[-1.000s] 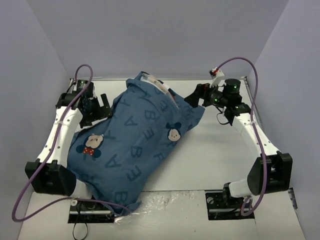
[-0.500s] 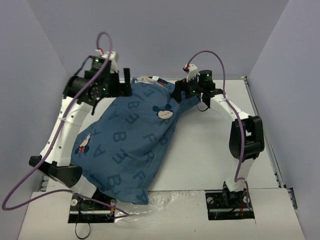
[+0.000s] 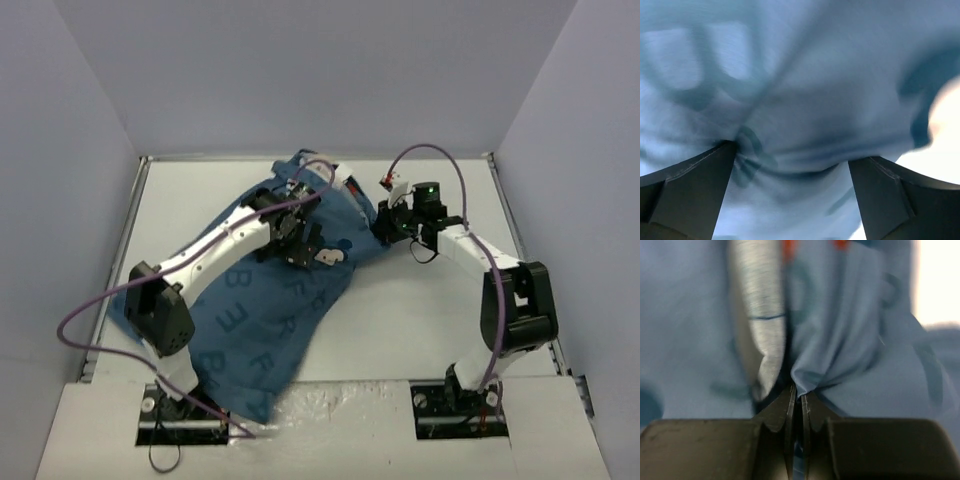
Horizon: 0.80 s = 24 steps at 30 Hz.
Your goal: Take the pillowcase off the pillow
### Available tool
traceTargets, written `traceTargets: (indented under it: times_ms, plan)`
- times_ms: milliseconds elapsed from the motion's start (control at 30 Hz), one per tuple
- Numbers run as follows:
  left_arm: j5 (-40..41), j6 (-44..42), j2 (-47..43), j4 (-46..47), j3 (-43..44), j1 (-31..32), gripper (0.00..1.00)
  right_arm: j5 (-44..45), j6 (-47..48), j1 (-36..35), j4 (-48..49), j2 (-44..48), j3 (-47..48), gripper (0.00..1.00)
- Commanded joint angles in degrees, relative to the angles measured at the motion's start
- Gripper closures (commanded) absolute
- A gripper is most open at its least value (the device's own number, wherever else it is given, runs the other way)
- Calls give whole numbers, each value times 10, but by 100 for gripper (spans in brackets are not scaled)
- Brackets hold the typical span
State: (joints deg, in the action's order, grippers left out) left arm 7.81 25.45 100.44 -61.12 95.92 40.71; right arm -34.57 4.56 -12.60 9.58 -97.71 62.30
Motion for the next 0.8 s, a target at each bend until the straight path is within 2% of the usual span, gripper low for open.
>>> traceTargets:
  times_ms: [0, 33, 100, 133, 233, 300, 333, 367, 433, 467, 500, 567, 667, 767]
  plan:
    - [91, 11, 8, -41, 10, -21, 6, -108, 75, -19, -126, 164, -93, 100]
    - [91, 8, 12, -30, 12, -24, 6, -126, 116, -28, -151, 221, -110, 100]
    - [71, -7, 21, -7, 19, -33, 6, -170, 172, -44, -214, 268, -141, 100]
    - [57, -12, 23, 15, 21, -34, 6, -190, 185, -65, -214, 311, -145, 100]
    - [5, -46, 22, 40, 23, -33, 5, -191, 181, -129, -226, 325, -138, 100]
    - [-10, -58, 12, 29, 10, -35, 1, -199, 180, -139, -229, 330, -134, 99]
    - [-14, -59, 3, 26, 0, -35, 0, -198, 182, -139, -235, 332, -130, 88]
    - [-23, -53, -7, 25, -33, -37, 6, -188, 193, -136, -260, 332, -120, 62]
    - [-25, -35, -45, 21, -77, -41, 12, -130, 182, -124, -268, 340, -77, 45]
    - [-25, -24, -60, 18, -97, -43, 20, -58, 141, -84, -264, 338, -58, 40]
    - [-24, 0, -94, 17, -137, -45, 25, -53, 126, -54, -264, 336, -38, 31]
    - [-24, 24, -134, 25, -172, -44, 26, -52, 87, 20, -262, 320, 25, 23]
    - [-35, 69, -210, 52, -210, -43, 13, -13, -1, 27, -254, 291, 82, 16]
    - [-46, 91, -260, 77, -208, -40, 7, 34, -125, 5, -223, 259, 101, 16]
